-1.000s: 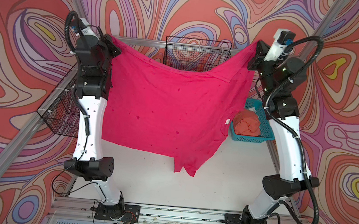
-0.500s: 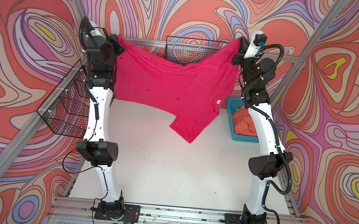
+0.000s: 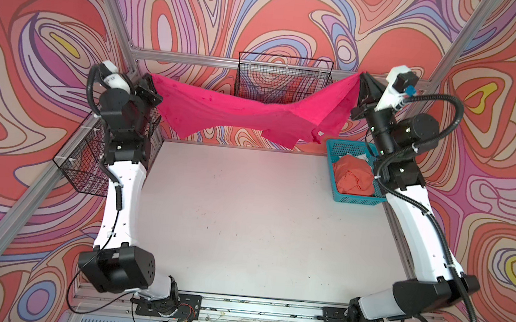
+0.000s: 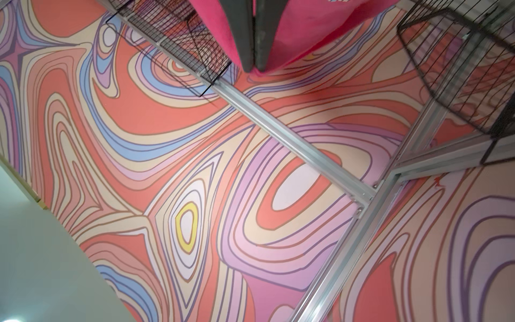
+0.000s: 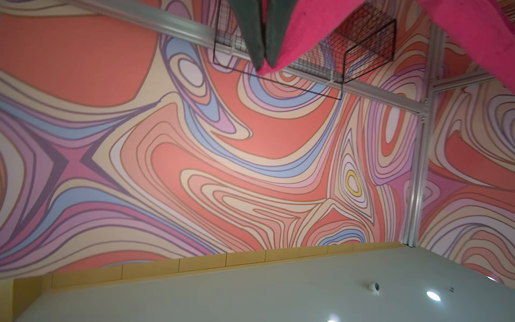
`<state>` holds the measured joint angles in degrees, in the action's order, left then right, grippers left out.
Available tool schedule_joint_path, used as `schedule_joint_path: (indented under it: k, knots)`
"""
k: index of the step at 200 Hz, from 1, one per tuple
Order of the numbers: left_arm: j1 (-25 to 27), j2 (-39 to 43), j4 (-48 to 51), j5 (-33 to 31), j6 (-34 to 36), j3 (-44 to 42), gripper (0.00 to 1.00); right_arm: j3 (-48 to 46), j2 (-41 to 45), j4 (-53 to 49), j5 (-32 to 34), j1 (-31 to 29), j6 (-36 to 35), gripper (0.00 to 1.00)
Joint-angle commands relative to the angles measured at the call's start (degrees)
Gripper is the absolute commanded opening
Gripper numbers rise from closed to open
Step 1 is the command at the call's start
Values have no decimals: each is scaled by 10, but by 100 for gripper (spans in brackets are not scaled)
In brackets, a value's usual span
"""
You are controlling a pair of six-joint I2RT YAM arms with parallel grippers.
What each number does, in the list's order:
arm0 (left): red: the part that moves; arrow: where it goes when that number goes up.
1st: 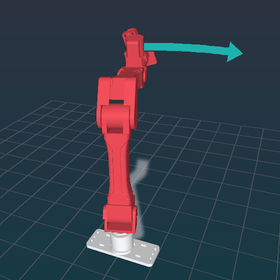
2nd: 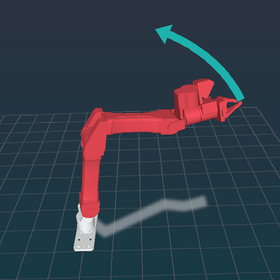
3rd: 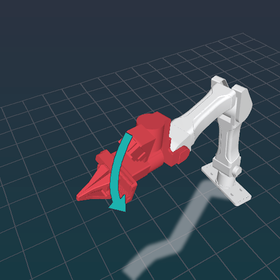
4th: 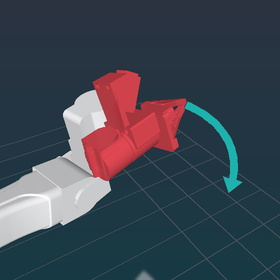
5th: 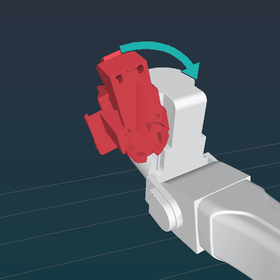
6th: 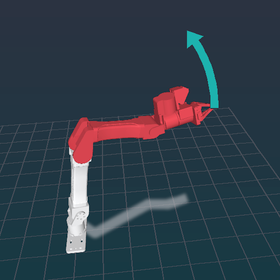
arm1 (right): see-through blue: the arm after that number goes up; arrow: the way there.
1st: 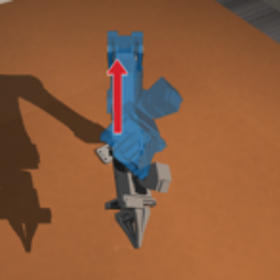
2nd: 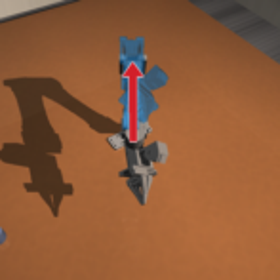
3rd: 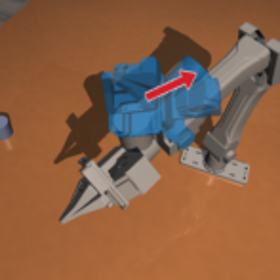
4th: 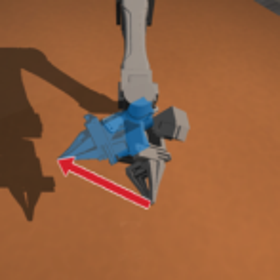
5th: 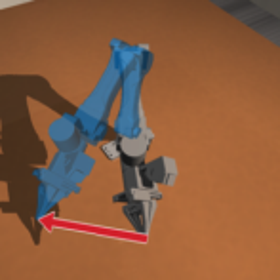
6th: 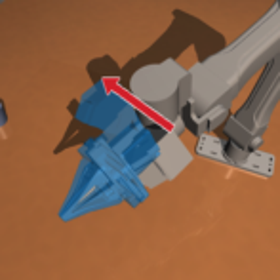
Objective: Fold and stack the t-shirts
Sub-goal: 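Swing the shirt forward and lay it flat on the table with both grippers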
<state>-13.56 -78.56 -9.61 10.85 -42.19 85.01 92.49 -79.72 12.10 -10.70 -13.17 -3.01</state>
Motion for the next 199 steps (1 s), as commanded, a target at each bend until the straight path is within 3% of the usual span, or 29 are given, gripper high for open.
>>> schedule_joint_path:
  k: [1,34,74,121,199]
  knots:
    - [-12,73,-67,32,6,-168,0,-141,75,-26,-42,2,50,0]
    - [-14,201,-79,61,-15,-425,0,-352,211,-81,-42,2,124,0]
    - [-14,333,37,34,-38,-580,0,-501,306,-168,-53,2,219,0]
    - [-13,408,239,-25,-78,-606,0,-590,364,-230,-80,2,294,0]
    - [7,444,545,-117,-138,-522,0,-611,471,-447,-80,1,370,0]
